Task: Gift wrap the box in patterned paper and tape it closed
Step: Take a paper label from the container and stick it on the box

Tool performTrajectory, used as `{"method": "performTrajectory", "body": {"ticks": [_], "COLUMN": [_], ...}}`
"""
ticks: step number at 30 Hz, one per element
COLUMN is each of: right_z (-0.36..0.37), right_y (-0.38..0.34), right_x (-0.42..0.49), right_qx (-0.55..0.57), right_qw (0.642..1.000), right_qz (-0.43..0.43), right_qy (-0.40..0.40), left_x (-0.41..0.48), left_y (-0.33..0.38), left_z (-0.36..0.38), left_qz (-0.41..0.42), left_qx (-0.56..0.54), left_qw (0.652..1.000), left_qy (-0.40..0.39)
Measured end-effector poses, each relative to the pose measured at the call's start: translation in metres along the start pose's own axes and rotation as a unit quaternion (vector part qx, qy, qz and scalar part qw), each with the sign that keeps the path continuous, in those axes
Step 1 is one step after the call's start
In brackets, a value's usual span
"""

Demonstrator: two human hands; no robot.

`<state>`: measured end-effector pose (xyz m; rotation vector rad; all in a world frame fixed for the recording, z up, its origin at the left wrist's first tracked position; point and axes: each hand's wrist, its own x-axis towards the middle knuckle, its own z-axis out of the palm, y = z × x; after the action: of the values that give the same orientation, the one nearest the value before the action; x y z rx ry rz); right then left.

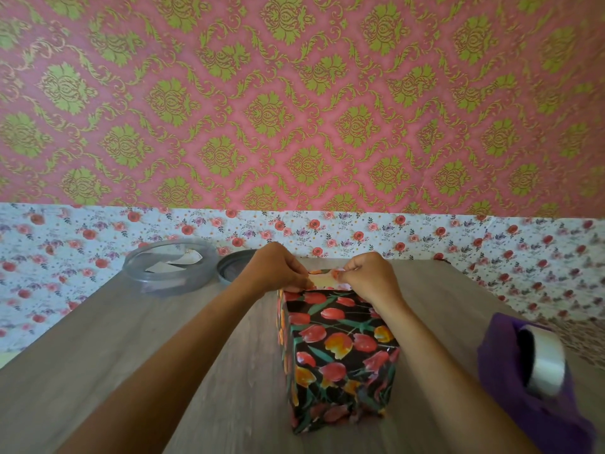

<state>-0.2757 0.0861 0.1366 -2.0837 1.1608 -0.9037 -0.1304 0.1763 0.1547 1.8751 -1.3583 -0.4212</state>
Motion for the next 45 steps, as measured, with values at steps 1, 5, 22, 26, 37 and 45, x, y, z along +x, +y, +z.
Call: {"method": "performTrajectory", "body": {"ticks": [1,5,22,26,37,45], "right_z": [0.0,0.002,-0.006,-0.001,-0.006,0.0], "right_y": [0.0,0.002,0.003,0.01,0.004,-0.011], "right_x": [0.0,0.001,0.006,0.005,0.001,-0.024], "right_qx": [-0.005,-0.042,-0.036,0.125,-0.229,-0.331], "right_qw": [1.0,0.999,0.995,0.959,0.945,0.873], "right_qz": [-0.002,-0.017,0.059,0.218,-0.232,-0.203], "right_qy": [0.0,-0.002,-0.068,-0.129,-0.025,-0.295], "left_x": [0.001,0.002,0.008,0.003,0.003,0.002], "left_y": [0.001,0.001,-0.017,-0.024,-0.037,-0.043], "left_z": [0.0,0.003,0.0,0.0,0.007,0.01], "left_qz": [0.004,0.018,0.016,0.032,0.014,0.058], "left_qx": [0.009,0.044,0.256,0.276,0.127,0.085], "left_qw": [1.0,0.999,0.966,0.96,0.992,0.994], "left_qy": [-0.001,0.005,-0.033,-0.027,0.007,0.042]}}
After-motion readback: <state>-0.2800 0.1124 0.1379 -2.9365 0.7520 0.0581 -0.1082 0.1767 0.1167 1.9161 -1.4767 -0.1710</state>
